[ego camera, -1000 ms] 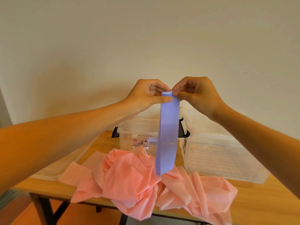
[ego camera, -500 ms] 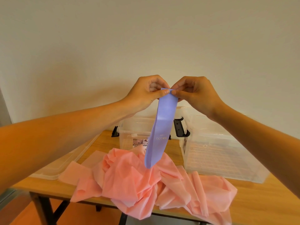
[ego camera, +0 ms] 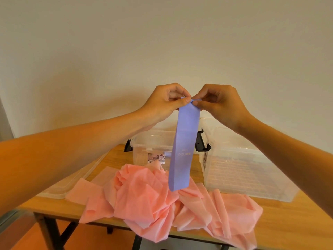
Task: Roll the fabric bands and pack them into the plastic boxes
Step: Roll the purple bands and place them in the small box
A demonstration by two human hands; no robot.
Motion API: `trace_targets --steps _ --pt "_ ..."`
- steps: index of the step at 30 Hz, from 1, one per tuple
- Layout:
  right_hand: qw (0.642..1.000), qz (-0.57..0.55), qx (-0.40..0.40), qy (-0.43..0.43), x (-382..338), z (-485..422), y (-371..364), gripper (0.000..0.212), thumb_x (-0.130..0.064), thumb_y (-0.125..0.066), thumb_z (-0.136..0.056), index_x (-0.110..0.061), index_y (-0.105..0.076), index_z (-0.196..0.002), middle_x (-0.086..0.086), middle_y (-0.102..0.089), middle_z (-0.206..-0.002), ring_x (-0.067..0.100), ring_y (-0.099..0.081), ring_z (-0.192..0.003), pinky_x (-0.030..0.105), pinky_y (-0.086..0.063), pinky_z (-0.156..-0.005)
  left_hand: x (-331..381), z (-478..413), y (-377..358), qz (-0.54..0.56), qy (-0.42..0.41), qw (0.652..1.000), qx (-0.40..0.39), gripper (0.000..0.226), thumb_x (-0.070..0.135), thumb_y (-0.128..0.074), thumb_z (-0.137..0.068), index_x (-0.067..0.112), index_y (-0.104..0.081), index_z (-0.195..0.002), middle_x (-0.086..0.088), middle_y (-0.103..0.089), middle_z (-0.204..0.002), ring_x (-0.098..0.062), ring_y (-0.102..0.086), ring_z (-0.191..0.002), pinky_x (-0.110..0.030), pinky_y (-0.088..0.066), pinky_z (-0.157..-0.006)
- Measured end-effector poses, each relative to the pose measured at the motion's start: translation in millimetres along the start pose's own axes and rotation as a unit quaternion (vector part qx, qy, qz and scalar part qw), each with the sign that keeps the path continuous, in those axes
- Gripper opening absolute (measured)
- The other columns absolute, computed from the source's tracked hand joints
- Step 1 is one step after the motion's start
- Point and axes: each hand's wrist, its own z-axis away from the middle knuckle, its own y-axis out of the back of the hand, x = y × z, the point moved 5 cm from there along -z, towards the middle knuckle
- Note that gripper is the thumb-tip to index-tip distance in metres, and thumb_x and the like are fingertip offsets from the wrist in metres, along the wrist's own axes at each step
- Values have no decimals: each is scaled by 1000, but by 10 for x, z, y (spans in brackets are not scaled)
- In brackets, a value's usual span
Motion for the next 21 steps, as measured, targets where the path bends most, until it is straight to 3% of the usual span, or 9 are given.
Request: trace_targets --steps 6,11,15,21 --pt "996 -76 -9 -54 -17 25 8 8 -3 -71 -93 -11 -74 -91 6 -77 -90 20 -75 -85 28 -59 -75 -12 18 -14 10 2 1000 -5 10 5 -72 -91 11 -68 -99 -8 -75 -98 -21 -71 -97 -32 -55 -93" --pt "991 -99 -3 -91 -1 38 6 4 -3 -73 -91 -6 -74 -94 12 -77 -92 22 -76 -84 27 -60 -75 -17 37 -26 4 4 1000 -9 9 6 -71 -92 10 -67 -100 -7 -75 -98 -17 -71 -94 -30 -56 -90" --pt "994 -84 13 -76 3 40 29 5 -5 -76 -89 -9 -74 -93 10 -77 -90 24 -75 -85 34 -61 -79 -23 30 -48 6 11 1000 -13 6 11 -66 -97 6 -66 -100 -12 -76 -96 -22 -72 -89 -35 -58 -83" --pt "995 -63 17 -72 23 59 47 8 -3 -78 -87 -11 -77 -90 8 -78 -89 31 -73 -88 49 -59 -82 5 23 -51 0 11 1000 -2 4 9 -70 -93 10 -67 -96 -5 -74 -90 -11 -69 -84 -20 -53 -75"
